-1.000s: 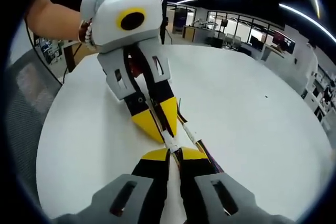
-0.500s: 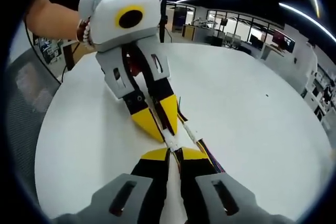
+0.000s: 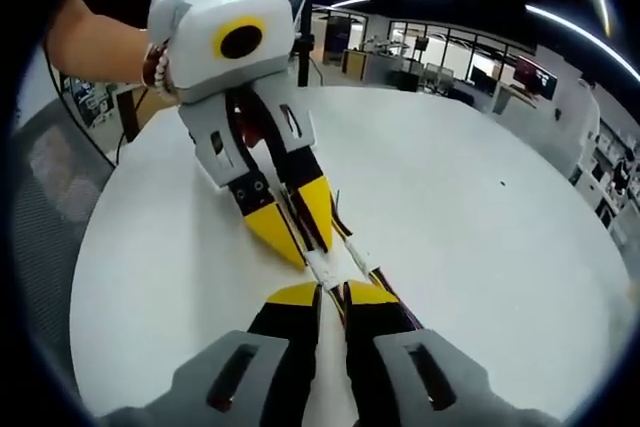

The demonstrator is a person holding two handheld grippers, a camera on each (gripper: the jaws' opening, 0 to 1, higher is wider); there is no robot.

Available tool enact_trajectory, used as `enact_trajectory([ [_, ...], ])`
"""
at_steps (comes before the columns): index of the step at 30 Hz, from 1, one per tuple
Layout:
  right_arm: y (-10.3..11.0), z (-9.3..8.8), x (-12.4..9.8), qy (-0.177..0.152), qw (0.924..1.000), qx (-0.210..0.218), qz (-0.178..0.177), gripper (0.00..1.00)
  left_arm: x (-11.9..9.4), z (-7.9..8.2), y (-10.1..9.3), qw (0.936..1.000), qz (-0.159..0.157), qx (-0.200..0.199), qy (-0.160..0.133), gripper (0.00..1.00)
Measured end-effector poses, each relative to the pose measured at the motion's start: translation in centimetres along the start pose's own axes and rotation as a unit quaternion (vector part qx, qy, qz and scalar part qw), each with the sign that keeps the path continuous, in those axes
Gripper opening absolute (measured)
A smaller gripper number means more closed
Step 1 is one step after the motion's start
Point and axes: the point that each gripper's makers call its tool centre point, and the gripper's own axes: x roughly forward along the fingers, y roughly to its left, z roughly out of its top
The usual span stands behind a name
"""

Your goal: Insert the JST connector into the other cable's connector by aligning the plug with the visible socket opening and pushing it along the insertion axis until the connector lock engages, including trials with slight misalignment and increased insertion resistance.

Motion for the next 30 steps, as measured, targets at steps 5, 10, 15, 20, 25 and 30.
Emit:
enact_trajectory([
  [5, -0.3, 0.8, -1.0, -0.011, 0.9998, 0.007, -0.014, 0.07, -0.9, 0.8, 0.2, 0.9998, 0.011, -0.009, -0.011, 0.03],
  [10, -0.4, 1.8, -2.1, -0.023, 0.9994, 0.009, -0.026, 0.08, -2.0, 2.2, 0.1, 0.9991, 0.023, -0.020, -0.028, 0.05],
  [15, -0.5, 3.2, -3.7, -0.040, 0.9981, 0.018, -0.043, 0.11, -3.1, 3.6, -0.1, 0.9978, 0.036, -0.031, -0.046, 0.10],
  [20, -0.2, 4.2, -5.2, -0.055, 0.9967, 0.025, -0.055, 0.13, -4.5, 4.7, -0.5, 0.9954, 0.054, -0.043, -0.066, 0.14],
  [25, 0.0, 4.9, -6.9, -0.064, 0.9948, 0.029, -0.073, 0.15, -6.7, 5.7, -0.4, 0.9900, 0.084, -0.063, -0.094, 0.16],
  [30, 0.1, 5.5, -8.4, -0.075, 0.9925, 0.035, -0.090, 0.17, -9.5, 6.1, -0.2, 0.9829, 0.117, -0.086, -0.114, 0.21],
])
